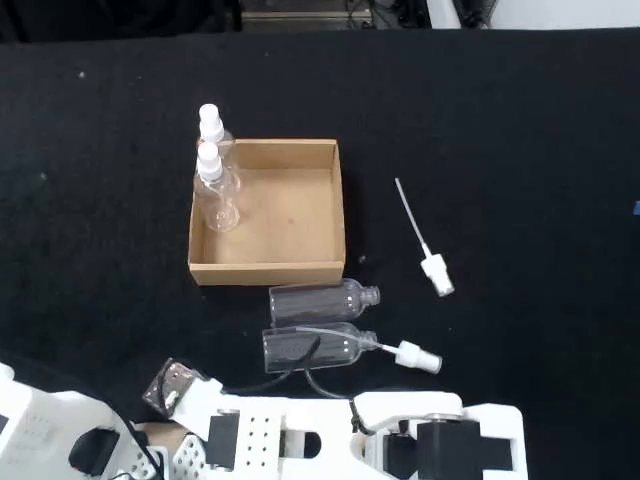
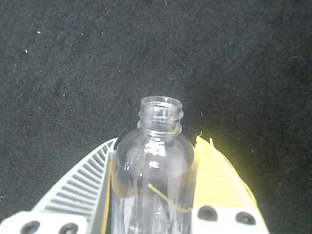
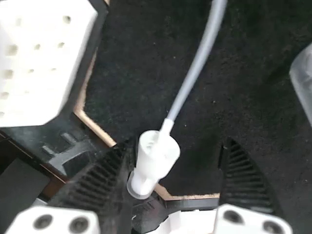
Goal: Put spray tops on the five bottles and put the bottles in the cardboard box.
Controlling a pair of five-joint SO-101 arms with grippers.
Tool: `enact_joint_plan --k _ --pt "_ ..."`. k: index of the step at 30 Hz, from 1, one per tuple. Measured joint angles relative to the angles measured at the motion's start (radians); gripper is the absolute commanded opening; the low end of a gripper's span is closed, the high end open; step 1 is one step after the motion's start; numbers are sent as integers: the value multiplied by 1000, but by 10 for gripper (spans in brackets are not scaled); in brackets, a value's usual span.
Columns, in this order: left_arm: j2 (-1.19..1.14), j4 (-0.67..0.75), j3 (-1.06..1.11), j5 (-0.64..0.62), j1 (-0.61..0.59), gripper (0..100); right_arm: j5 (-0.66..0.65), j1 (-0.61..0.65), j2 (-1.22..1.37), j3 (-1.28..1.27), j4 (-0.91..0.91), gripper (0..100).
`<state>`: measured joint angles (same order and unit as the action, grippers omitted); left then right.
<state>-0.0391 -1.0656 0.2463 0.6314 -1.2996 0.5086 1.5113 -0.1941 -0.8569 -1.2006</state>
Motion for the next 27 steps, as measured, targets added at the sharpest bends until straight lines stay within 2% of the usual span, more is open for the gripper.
enact_joint_plan --k 15,17,22,25,27 --pt "0 0 0 0 0 29 3 -2 0 -104 21 255" --pt "0 0 0 0 0 29 3 -3 -2 -109 21 209" --pt "0 0 0 0 0 29 3 -3 -2 -97 -20 7" --pt "0 0 0 0 0 29 3 -23 0 -61 -48 22" --pt "0 0 0 0 0 29 3 -81 0 -34 -72 10"
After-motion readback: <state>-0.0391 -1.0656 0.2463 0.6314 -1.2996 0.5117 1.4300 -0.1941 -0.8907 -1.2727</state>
